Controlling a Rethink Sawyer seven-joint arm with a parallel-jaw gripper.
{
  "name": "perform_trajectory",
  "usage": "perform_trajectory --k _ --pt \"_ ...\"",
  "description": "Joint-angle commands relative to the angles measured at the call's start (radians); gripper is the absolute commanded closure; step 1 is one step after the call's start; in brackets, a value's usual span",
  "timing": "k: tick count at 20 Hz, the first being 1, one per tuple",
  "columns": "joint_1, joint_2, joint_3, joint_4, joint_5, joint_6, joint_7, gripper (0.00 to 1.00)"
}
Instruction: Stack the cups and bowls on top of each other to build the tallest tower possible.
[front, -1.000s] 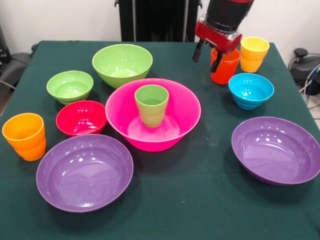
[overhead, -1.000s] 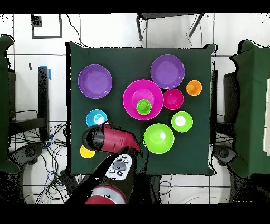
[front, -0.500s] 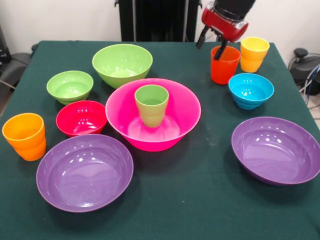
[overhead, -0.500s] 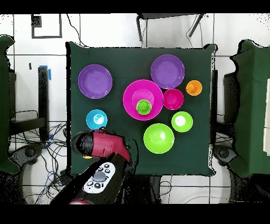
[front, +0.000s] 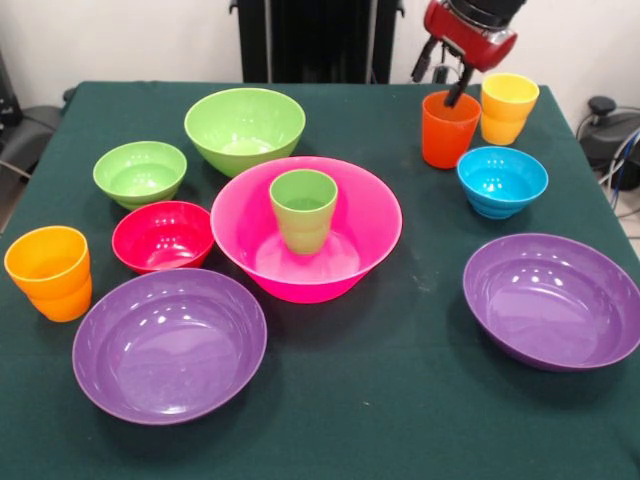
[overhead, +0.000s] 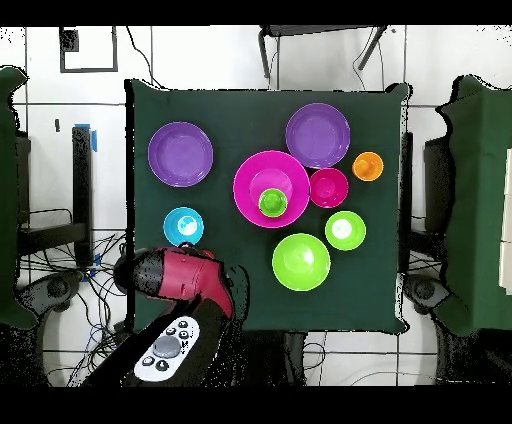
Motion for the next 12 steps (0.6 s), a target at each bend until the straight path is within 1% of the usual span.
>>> perform_trajectory --k 1,6,12 --pt "0.014 0.047 0.059 -0.078 0.074 0.019 0.253 0.0" --pt "0.019 0.061 0.076 -0.085 0.104 -0.036 0.277 0.0" --pt "0.037 0.076 0.076 -0.105 0.131 -0.04 0.306 0.0"
